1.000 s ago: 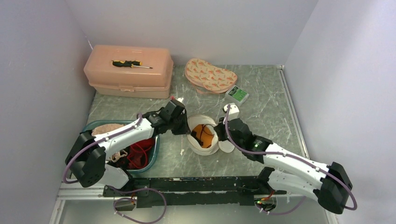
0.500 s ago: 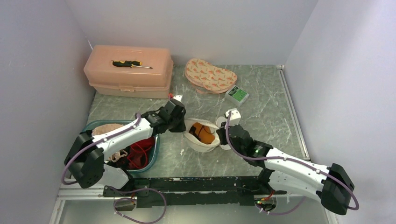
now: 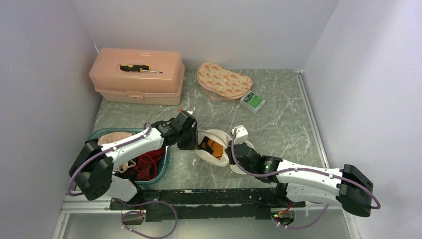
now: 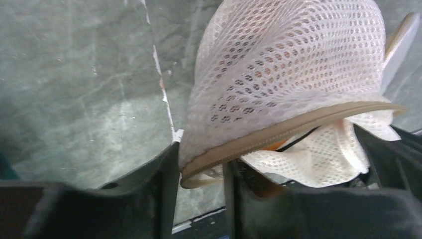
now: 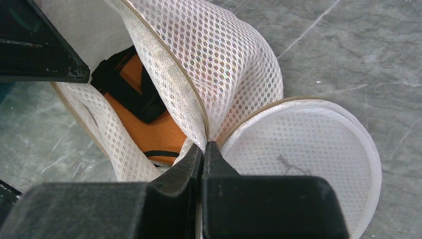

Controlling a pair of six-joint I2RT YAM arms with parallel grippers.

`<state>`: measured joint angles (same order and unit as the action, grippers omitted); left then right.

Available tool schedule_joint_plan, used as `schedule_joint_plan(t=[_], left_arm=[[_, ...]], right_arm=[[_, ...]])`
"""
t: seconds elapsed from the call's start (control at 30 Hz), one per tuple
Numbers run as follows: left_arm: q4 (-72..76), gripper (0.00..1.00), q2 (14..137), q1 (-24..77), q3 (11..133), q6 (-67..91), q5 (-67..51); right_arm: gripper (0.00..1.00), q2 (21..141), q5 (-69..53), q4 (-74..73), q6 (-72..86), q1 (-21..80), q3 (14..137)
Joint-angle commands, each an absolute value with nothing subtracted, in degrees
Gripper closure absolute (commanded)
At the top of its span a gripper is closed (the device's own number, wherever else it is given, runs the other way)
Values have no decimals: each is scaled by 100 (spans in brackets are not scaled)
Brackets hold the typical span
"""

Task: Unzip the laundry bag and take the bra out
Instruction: Adjust the laundry bag at the center of the board, then pick up the bra from the laundry bag.

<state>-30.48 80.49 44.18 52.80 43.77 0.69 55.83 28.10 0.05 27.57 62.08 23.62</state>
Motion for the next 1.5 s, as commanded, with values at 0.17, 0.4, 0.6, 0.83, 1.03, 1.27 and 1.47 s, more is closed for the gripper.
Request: schedule_joint_plan(t=[0.17, 0.4, 0.6, 0.83, 1.03, 1.27, 1.47], left_arm=[[-2803, 97, 7949, 4435, 4769, 4779, -273], [-3146, 97, 7788, 4438, 4905, 4569, -196], [-2854, 97, 7898, 4446, 4807, 4588, -401], [-2356, 97, 7787, 4442, 4496, 4798, -357], [-2070, 97, 7650, 4443, 4115, 5027, -141], [-1346, 97, 7511, 4443, 3582, 5381, -143], [-860, 97, 7582, 4447, 3403, 5462, -231]], right_arm=[[100, 5206, 3263, -465, 3239, 6298, 2314], [37, 4545, 3006, -957, 2941, 6294, 2713], [42, 4689, 1272, -556, 2265, 6296, 3546], [47, 6471, 212, 72, 2451, 6304, 3956], [42, 7389, 628, 909, 2713, 6241, 3823], [34, 8094, 1122, 1056, 2717, 6211, 3986], [24, 8386, 1386, 1066, 2627, 6199, 4130]])
